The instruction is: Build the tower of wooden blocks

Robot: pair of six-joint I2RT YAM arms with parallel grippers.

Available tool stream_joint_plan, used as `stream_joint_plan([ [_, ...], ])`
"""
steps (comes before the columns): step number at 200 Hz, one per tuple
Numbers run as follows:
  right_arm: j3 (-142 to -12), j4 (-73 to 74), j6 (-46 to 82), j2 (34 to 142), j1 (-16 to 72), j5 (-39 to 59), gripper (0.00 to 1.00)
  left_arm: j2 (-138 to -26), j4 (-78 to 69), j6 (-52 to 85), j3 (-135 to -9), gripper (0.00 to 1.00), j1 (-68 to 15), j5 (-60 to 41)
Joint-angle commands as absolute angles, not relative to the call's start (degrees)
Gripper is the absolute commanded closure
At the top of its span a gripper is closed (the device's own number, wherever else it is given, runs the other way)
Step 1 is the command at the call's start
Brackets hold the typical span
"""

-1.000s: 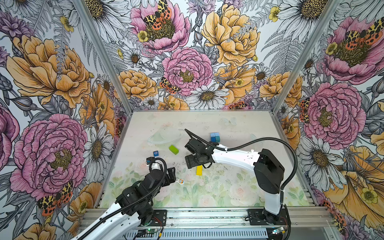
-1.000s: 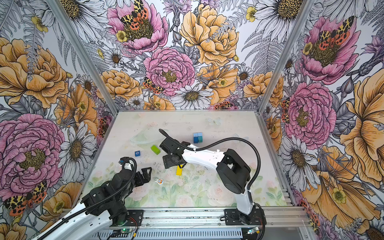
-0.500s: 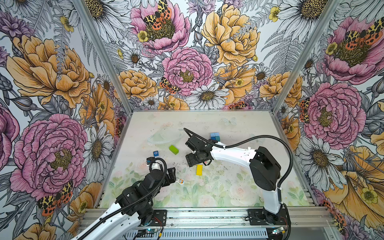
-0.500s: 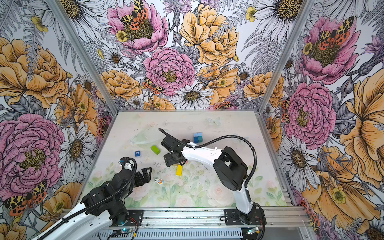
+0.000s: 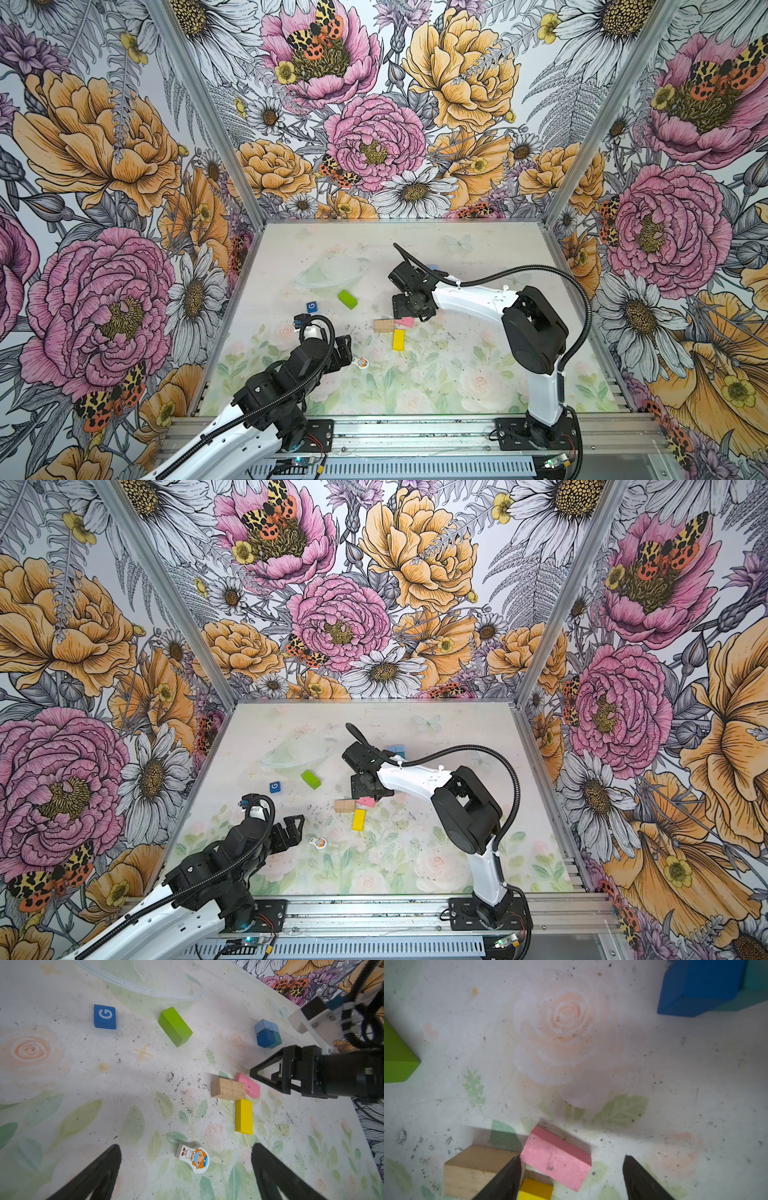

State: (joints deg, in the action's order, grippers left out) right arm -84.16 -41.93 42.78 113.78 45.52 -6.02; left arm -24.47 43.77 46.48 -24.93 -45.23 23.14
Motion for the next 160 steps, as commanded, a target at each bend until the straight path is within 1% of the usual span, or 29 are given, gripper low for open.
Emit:
stream_joint_plan([
  [1, -84.4, -42.0, 48.5, 113.0, 46.1, -7.4, 0.21, -24.3, 43.8, 45.2, -27.0, 0.01, -44.8, 24.4],
  [14, -84.7, -42.0, 50.4, 113.4, 46.1, -7.3, 0.21, -24.1, 43.6, 45.0, -27.1, 0.01, -44.8, 24.3],
  [64, -84.2, -42.1, 56.4, 113.4, 46.7, -7.6, 0.29, -23.1, 42.3, 44.1, -26.3, 0.01, -44.8, 23.3],
  [160, -85.2, -44.2, 61.2, 116.6, 48.4, -8.4, 0.28, -22.2, 40.3, 43.0, -25.9, 0.01, -44.8, 20.8],
])
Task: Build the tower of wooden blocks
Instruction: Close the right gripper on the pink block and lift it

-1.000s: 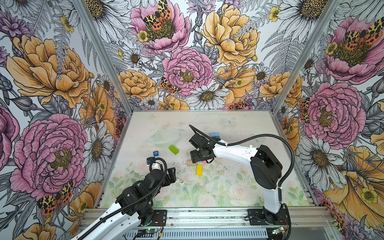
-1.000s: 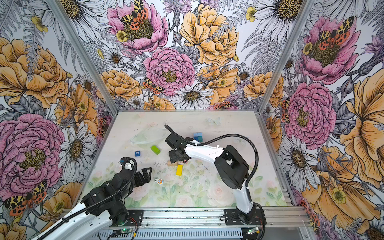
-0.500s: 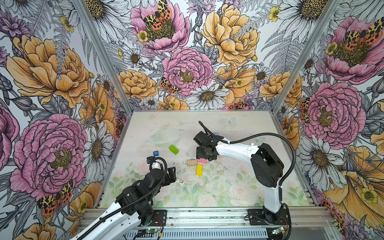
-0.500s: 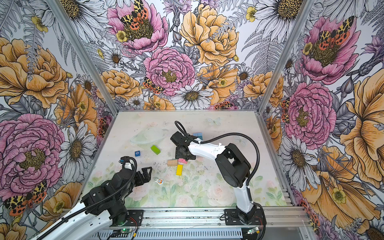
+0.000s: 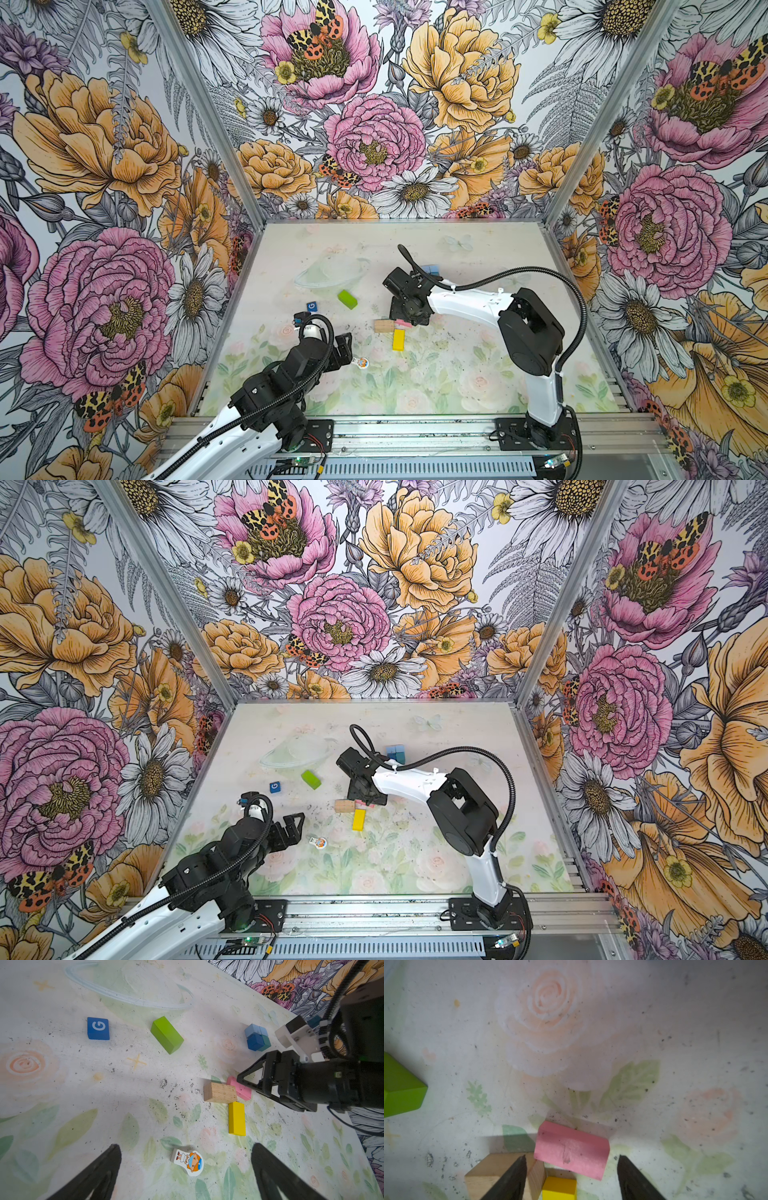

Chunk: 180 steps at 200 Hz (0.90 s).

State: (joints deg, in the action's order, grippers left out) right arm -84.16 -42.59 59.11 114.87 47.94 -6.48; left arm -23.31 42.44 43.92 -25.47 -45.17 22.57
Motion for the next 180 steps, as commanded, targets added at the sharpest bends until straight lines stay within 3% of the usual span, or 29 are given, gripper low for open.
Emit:
stream_joint_plan([
  [1, -85.3, -44.2, 61.2, 116.6, 48.4, -8.4, 0.28, -22.2, 40.3, 43.0, -25.9, 0.01, -44.8, 20.7],
  [180, -89.4, -48.2, 62.6, 121.0, 49.5, -7.7, 0.26, -19.0, 40.2, 42.4, -25.4, 0.01, -47.2, 22.4],
])
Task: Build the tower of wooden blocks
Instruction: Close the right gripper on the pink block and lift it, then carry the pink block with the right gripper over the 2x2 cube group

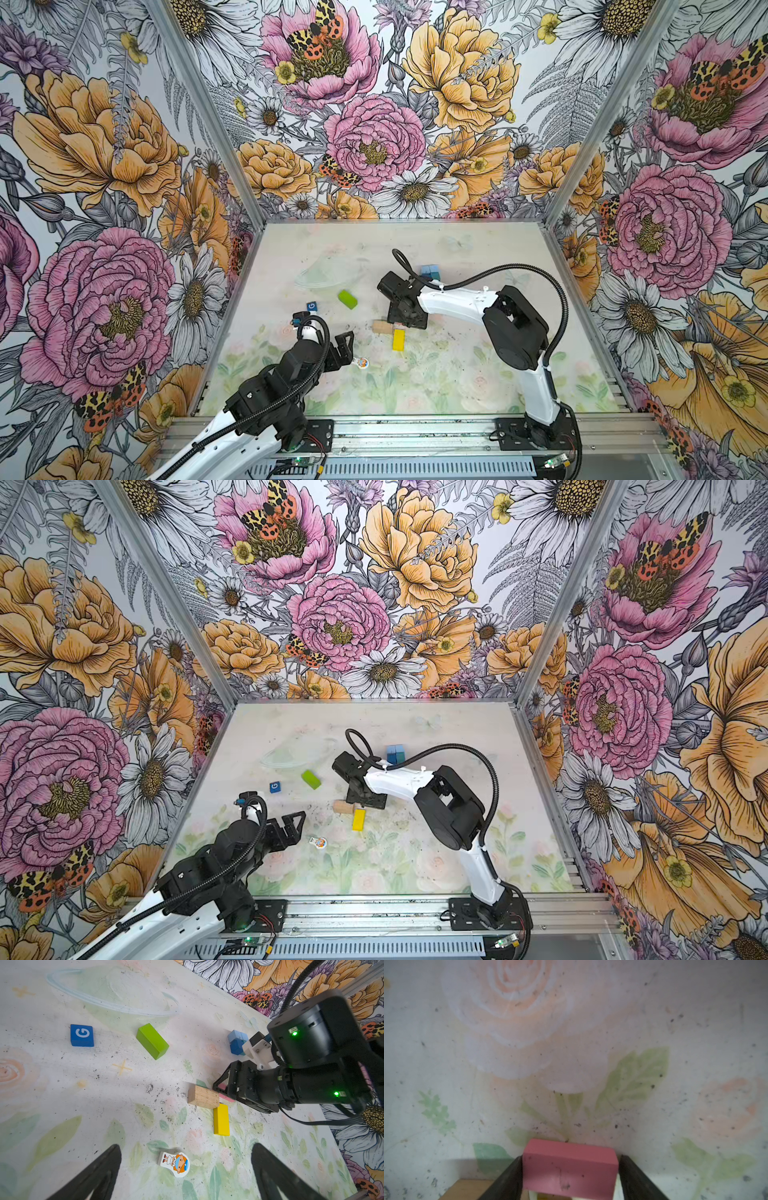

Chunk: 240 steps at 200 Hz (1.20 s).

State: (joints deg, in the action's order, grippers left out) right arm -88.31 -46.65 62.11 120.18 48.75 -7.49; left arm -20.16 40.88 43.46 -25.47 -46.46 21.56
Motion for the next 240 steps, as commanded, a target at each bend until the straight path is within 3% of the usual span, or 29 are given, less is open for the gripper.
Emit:
stream_joint_plan([
  [1, -89.4, -48.2, 62.6, 121.1, 49.5, -7.7, 0.26, -18.9, 40.2, 42.4, -25.4, 0.01, -47.2, 22.4],
  [29, -89.7, -48.5, 61.3, 121.3, 49.5, -7.8, 0.3, -18.5, 40.6, 42.5, -25.4, 0.01, -47.6, 22.8],
  [98, -91.2, -49.7, 53.4, 119.6, 48.2, -7.4, 0.52, -19.0, 41.7, 42.9, -26.4, 0.01, -47.8, 24.1],
  [176, -94.8, -53.3, 43.9, 111.8, 41.8, -8.9, 0.53, -26.6, 40.8, 39.9, -32.1, 0.01, -43.5, 24.4],
  [240, -105.2, -56.4, 33.9, 116.5, 34.6, -9.4, 0.54, -38.6, 34.7, 36.6, -37.8, 0.01, -40.4, 21.2],
])
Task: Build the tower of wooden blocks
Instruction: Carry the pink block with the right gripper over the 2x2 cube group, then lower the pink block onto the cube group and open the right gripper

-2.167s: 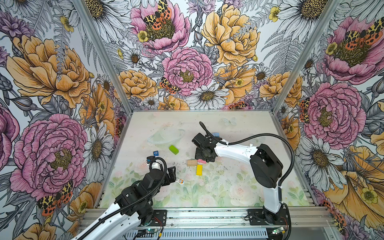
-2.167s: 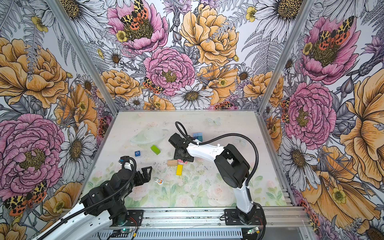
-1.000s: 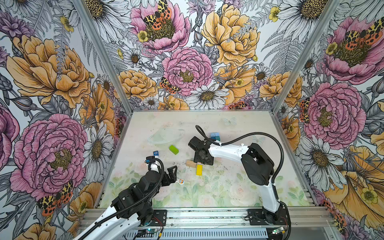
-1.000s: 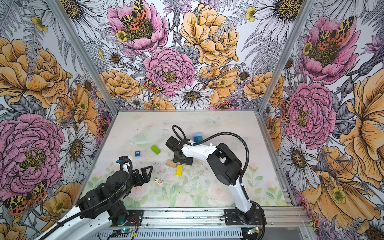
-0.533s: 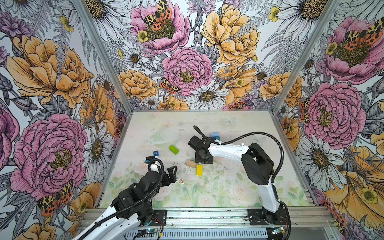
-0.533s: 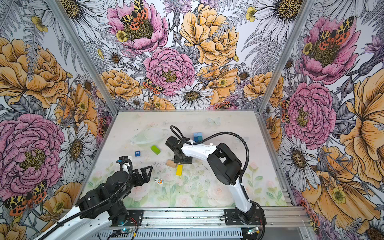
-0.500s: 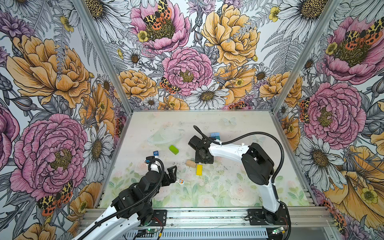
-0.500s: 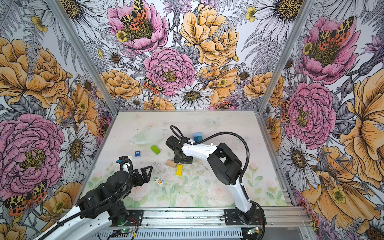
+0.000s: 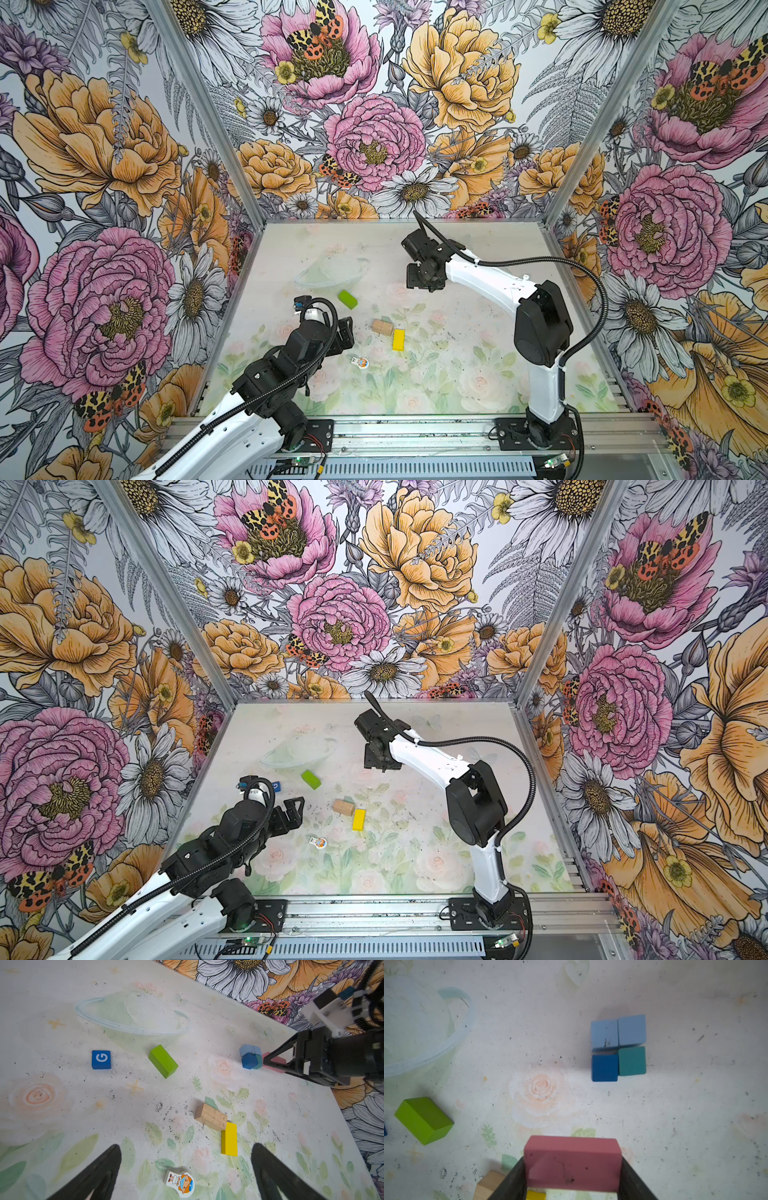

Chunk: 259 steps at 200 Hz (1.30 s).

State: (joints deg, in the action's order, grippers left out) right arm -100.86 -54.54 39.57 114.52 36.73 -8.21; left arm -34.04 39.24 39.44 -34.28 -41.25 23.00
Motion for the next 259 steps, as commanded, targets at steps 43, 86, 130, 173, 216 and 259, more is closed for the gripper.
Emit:
stream_joint_plan([
  [43, -111.4, -56.9, 28.5, 121.8, 30.4, -7.2, 0.53, -49.0, 29.2, 34.4, -42.2, 0.01, -40.5, 18.5],
  [86, -115.9, -56.9, 24.8, 127.1, 27.6, -5.1, 0.53, -54.8, 22.2, 31.3, -43.7, 0.01, -40.5, 13.1],
  [130, -119.5, -56.9, 23.2, 131.0, 26.5, -2.6, 0.53, -60.7, 20.7, 29.1, -46.9, 0.01, -40.4, 9.9],
  [173, -120.5, -57.0, 22.4, 132.8, 25.8, -2.4, 0.53, -63.9, 20.1, 29.1, -48.6, 0.01, -40.6, 8.9],
  [216, -120.6, -56.9, 22.0, 133.7, 25.4, -2.5, 0.52, -63.9, 20.0, 29.6, -48.8, 0.01, -40.7, 9.5],
  [259, -120.9, -56.9, 22.1, 134.8, 24.9, -2.6, 0.52, -64.1, 20.1, 29.5, -49.0, 0.01, -40.7, 9.6],
])
